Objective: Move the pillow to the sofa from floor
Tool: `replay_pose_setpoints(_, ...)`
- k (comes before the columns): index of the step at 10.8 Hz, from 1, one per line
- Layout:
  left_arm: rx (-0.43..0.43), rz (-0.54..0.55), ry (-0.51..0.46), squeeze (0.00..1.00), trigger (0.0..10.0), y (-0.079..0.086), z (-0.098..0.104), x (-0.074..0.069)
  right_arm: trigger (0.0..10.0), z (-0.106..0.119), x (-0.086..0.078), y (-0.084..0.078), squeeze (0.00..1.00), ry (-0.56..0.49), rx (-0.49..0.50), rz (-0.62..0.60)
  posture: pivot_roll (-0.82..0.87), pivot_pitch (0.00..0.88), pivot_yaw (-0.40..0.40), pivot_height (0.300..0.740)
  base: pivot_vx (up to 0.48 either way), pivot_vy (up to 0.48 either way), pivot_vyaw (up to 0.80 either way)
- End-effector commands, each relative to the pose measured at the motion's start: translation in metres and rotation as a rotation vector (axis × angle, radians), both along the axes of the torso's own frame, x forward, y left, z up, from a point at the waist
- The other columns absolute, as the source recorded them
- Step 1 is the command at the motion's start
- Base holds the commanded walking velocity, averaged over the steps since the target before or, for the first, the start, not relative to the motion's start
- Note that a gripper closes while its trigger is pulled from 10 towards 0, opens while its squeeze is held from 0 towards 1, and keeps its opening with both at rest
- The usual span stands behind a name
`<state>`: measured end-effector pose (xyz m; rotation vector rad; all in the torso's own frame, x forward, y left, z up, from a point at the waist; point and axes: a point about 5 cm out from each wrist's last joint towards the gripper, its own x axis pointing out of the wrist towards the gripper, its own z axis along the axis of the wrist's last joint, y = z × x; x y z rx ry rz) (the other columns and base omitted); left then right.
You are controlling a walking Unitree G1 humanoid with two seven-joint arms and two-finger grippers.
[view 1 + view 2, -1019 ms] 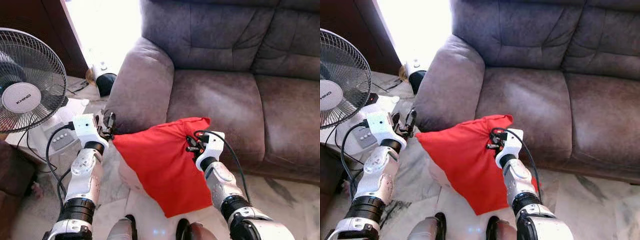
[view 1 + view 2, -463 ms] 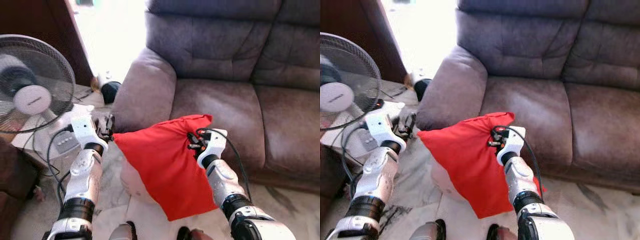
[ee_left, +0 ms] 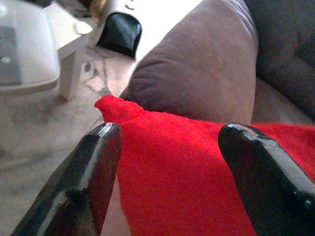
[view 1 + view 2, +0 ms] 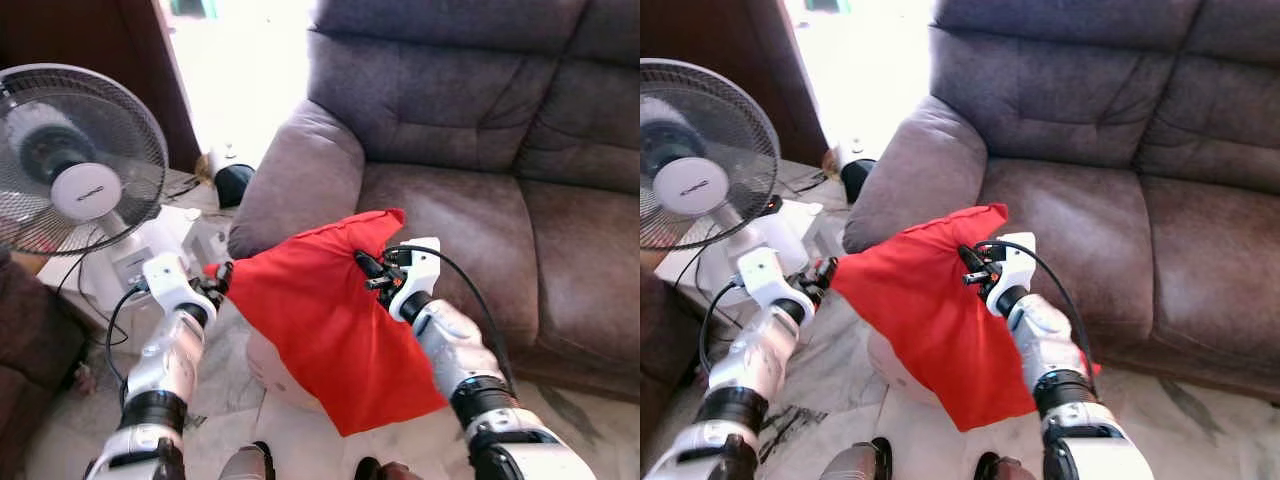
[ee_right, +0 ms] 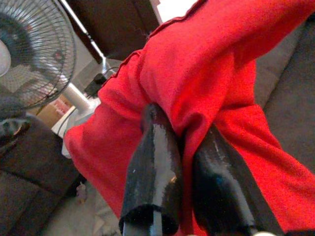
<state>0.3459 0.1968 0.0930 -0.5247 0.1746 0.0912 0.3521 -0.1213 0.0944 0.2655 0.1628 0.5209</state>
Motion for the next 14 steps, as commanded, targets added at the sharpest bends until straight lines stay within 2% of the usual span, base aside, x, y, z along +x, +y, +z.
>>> replay_pose_setpoints(1,-0.037,0.053,0.045,1.00,10.0,0.007,-0.005,-0.001,10.0,0.033,0.008,0.003,0.00,-0.150,0.015,0.036,0.17,0.135,-0.002,0.740,0.000,0.000,0.00)
replay_pose_setpoints(2,-0.085,0.097,0.059,0.00,10.0,0.011,-0.005,0.000,10.0,0.034,0.007,0.003,0.00,-0.147,0.016,0.041,0.17,0.136,-0.002,0.740,0.000,0.000,0.00)
replay_pose_setpoints(5,-0.221,0.179,0.150,0.00,10.0,0.016,-0.013,-0.001,10.0,0.042,0.003,0.005,0.00,-0.157,0.025,0.074,0.17,0.147,0.001,0.740,0.000,0.000,0.00)
replay_pose_setpoints(7,-0.259,0.176,0.184,0.00,10.0,0.014,-0.019,-0.001,10.0,0.054,0.001,0.008,0.00,-0.183,0.068,0.118,0.17,0.153,0.001,0.740,0.000,0.000,0.00)
replay_pose_setpoints(9,-0.288,0.175,0.197,0.00,10.0,0.009,-0.020,0.001,10.0,0.063,-0.009,0.011,0.00,-0.219,0.082,0.199,0.16,0.158,0.002,0.740,0.000,0.000,0.00)
replay_pose_setpoints(11,-0.276,0.185,0.131,0.00,10.0,0.010,-0.010,0.007,10.0,0.067,-0.017,0.012,0.00,-0.235,0.095,0.265,0.15,0.166,0.002,0.740,0.000,0.000,0.00)
replay_pose_setpoints(12,-0.311,0.198,0.007,0.00,10.0,0.014,0.008,0.012,10.0,0.066,-0.022,0.013,0.00,-0.233,0.086,0.291,0.14,0.171,0.001,0.740,0.000,0.000,0.00)
replay_pose_setpoints(14,-0.291,0.202,0.032,0.00,10.0,0.016,0.005,0.012,10.0,0.067,-0.026,0.017,0.00,-0.231,0.082,0.326,0.15,0.174,0.002,0.740,0.000,0.000,0.00)
